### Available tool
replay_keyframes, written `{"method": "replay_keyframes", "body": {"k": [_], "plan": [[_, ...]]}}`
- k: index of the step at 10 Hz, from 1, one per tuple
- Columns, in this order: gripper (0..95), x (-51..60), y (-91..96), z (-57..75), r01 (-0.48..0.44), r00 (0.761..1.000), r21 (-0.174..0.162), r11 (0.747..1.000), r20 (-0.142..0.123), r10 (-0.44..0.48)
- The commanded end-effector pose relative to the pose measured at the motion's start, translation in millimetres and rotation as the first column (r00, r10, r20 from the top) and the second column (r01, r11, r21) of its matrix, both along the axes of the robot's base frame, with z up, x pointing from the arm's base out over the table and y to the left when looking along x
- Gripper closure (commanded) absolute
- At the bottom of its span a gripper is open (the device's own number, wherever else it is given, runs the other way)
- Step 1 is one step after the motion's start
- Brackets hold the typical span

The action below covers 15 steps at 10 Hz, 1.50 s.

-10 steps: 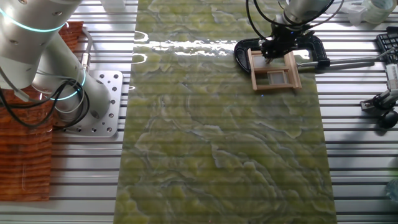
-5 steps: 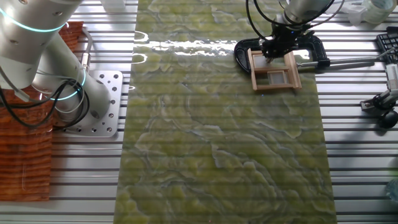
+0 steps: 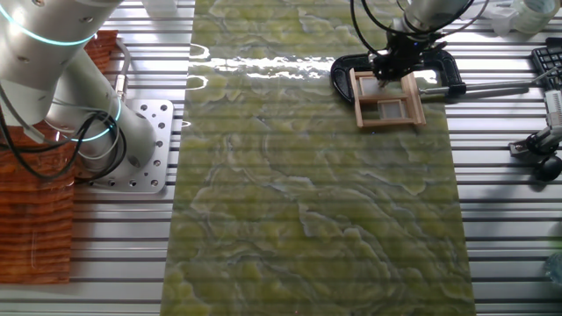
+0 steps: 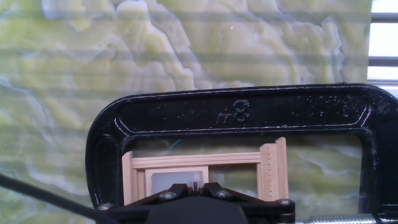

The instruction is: Close a sliding window

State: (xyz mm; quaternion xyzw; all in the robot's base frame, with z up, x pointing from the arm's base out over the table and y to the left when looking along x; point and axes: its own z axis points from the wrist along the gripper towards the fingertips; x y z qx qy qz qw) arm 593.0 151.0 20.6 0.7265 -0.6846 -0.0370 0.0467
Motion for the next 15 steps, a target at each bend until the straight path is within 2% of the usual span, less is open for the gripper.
{"method": "replay_keyframes", "body": {"k": [1, 5, 8, 10, 11, 13, 15], "plan": [[95.0, 2.3, 0.4, -0.3, 0.000, 1.000, 0.001, 1.000, 0.003, 0.000], [95.0, 12.9, -3.6, 0.3, -0.003, 1.000, 0.002, 1.000, 0.005, 0.003], [95.0, 28.6, -10.2, -4.2, -0.016, 1.000, 0.001, 1.000, 0.020, 0.016], [95.0, 41.1, -10.7, 3.9, -0.027, 1.000, -0.006, 1.000, 0.013, 0.027], [95.0, 45.2, -8.4, 13.6, -0.034, 0.999, -0.008, 0.999, -0.003, 0.034], [95.0, 37.6, -6.8, 20.6, -0.052, 0.999, -0.004, 0.999, -0.012, 0.051], [95.0, 19.8, -13.5, 21.0, -0.061, 0.998, 0.010, 0.998, -0.024, 0.061]]}}
